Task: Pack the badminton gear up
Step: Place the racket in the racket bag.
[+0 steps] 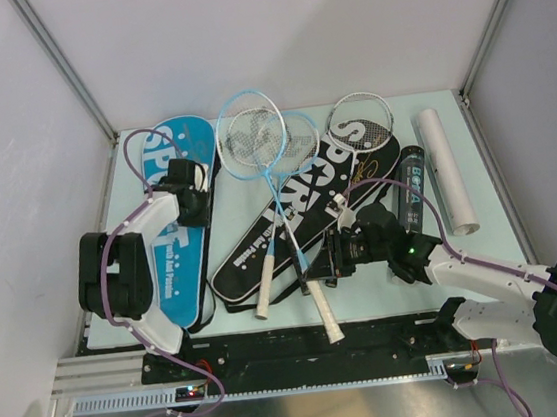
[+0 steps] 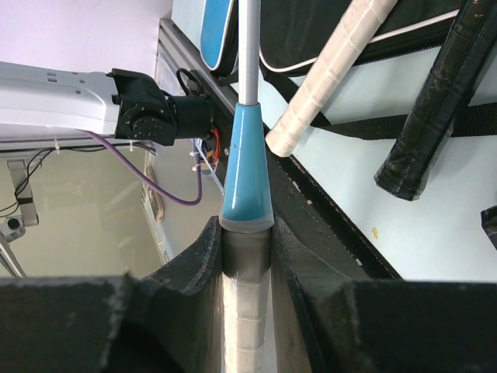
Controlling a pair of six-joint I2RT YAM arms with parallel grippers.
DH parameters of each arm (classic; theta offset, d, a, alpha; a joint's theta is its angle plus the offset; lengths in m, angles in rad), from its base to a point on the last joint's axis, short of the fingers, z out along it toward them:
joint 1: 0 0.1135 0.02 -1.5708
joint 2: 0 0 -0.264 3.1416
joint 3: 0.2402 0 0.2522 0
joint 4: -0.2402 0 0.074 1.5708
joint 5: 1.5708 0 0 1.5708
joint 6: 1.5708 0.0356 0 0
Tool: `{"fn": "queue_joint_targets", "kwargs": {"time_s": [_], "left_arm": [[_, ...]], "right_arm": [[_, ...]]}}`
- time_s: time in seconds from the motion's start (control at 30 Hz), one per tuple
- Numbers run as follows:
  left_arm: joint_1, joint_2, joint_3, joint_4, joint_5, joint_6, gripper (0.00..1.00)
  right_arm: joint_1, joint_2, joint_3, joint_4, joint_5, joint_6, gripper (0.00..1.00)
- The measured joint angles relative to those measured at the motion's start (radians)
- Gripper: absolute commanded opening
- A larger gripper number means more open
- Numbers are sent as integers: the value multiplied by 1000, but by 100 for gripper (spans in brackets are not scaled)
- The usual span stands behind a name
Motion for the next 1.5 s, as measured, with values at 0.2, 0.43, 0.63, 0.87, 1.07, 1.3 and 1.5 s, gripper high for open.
{"fn": "queue_joint_targets", "kwargs": {"time_s": [0.2,0.43,0.63,0.87,1.07,1.3,1.5], "left_arm": [[0,0,0,0,0,3,36],[0,0,0,0,3,17,7],[0,0,0,0,3,17,0],[4,-20,0,-1,7,-12,0],[23,-89,0,0,45,-58,0],[37,-143,0,3,98,-100,0],[43,-148,0,19,141,-119,0]], "right_arm": [[0,0,-6,0,0,-1,0],[0,0,-6,0,0,-1,0],[0,0,-6,-1,0,0,0],[2,17,-6,-1,-8,20,0],[27,50,-6,0,-14,53,0],[64,79,-6,2,-16,97,0],[78,111,-6,31,-31,137,0]]}}
